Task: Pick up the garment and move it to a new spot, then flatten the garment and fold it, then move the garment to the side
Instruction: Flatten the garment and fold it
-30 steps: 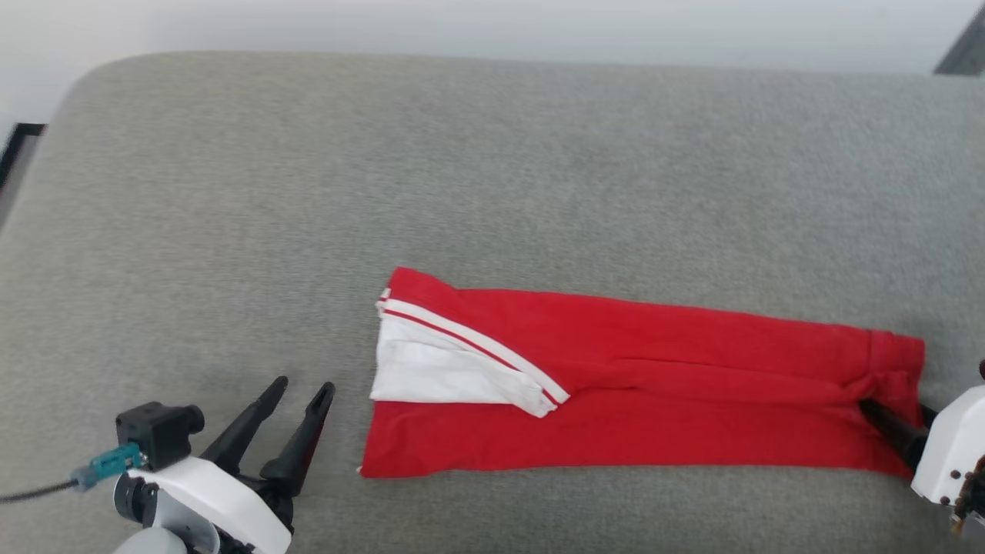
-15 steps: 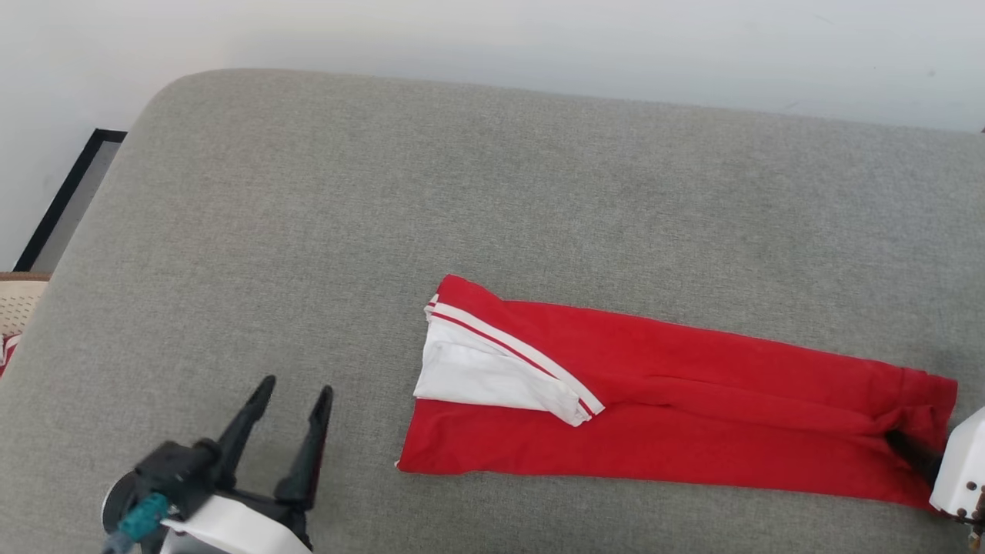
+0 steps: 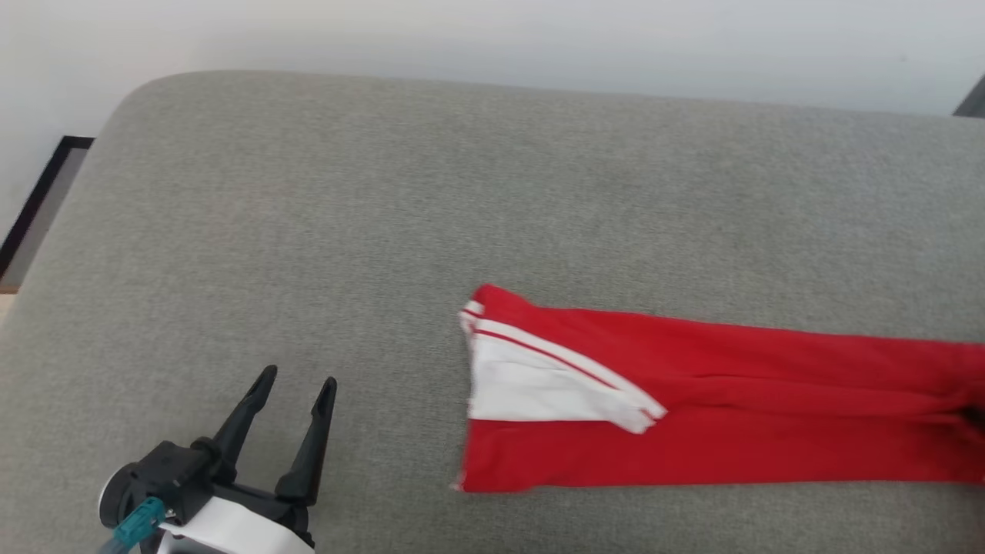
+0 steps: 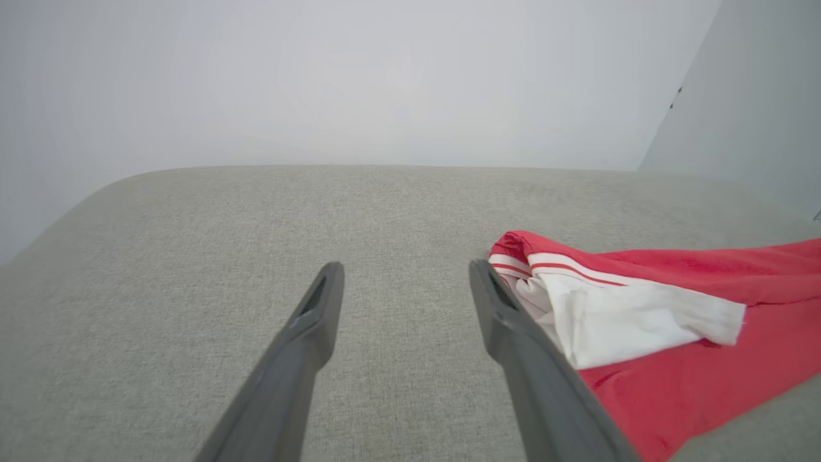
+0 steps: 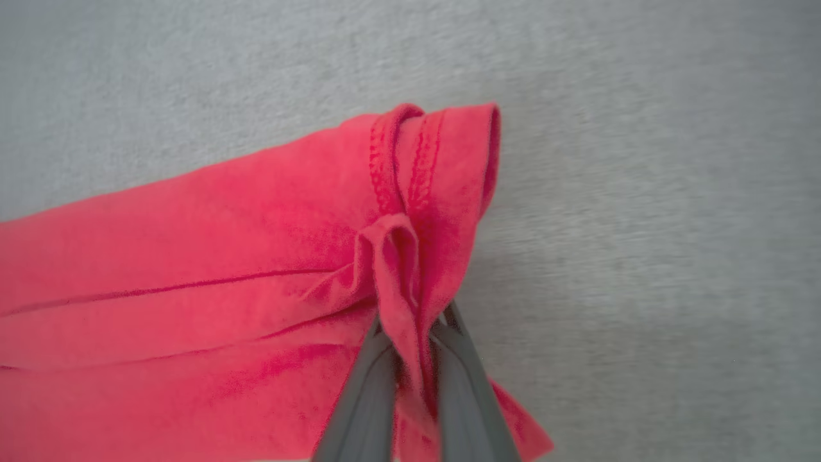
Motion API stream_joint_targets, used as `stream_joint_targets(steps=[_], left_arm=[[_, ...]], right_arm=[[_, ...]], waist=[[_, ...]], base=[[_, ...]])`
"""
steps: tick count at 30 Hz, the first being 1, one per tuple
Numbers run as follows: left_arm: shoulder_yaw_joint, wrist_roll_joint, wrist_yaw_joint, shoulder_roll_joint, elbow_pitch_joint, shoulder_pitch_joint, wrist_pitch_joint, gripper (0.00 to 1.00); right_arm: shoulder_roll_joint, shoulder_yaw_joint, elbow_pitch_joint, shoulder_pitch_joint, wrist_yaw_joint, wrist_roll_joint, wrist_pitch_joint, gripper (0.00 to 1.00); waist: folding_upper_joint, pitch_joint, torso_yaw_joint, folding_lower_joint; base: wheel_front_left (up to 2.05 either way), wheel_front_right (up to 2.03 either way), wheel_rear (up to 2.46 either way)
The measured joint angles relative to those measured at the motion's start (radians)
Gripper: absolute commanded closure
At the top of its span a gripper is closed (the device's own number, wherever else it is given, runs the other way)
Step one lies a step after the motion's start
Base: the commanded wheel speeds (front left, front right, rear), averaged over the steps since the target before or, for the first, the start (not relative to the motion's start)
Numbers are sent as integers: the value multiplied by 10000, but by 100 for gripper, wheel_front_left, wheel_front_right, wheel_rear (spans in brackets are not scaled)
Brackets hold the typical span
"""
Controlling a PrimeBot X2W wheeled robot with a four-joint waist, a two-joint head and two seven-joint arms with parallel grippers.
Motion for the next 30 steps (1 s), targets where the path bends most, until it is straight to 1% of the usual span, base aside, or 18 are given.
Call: stream_joint_targets(steps=[4, 9, 11, 13, 16, 18, 21, 25, 30], left_arm=[[35, -12, 0, 31, -188, 2, 0, 0], [104, -79, 0, 42, -267, -2, 0, 0], [163, -123, 0, 46, -263, -7, 0, 0], [276, -121, 0, -29, -257, -17, -2, 0], [297, -138, 0, -107, -222, -28, 0, 0], [290, -178, 0, -146, -176, -28, 0, 0], [316, -453, 0, -209, -88, -13, -2, 0], [263, -516, 0, -169, 42, -3, 0, 0], [31, -589, 0, -194, 86, -29, -2, 0]], right_arm=[[-389, -853, -136, 85, 0, -240, -42, 100], [-882, -2414, -435, 196, -17, -798, -115, 100], [-895, -2807, -673, 230, -27, -1001, -31, 100], [-773, -2871, -1009, 262, -27, -1064, 188, 100], [-422, -2485, -1824, 332, -27, -980, 552, 100], [-186, -1987, -2533, 454, -27, -832, 788, 100], [2, -849, -3632, 781, -27, -663, 1197, 100], [284, 809, -4880, 972, -27, -508, 1670, 100], [493, 2552, -5651, 834, -27, -520, 1877, 100]], waist=[[0, 90, -256, 0], [0, 196, -553, 0], [0, 224, -652, 0], [0, 237, -731, 0], [0, 218, -792, 0], [0, 181, -811, 0], [0, 124, -816, 0], [0, 76, -758, -1], [0, 82, -526, 0]], base=[[0, 0, 0], [0, 0, 0], [0, 0, 0], [0, 0, 0], [0, 0, 0], [0, 0, 0], [0, 0, 0], [0, 0, 0], [0, 0, 0]])
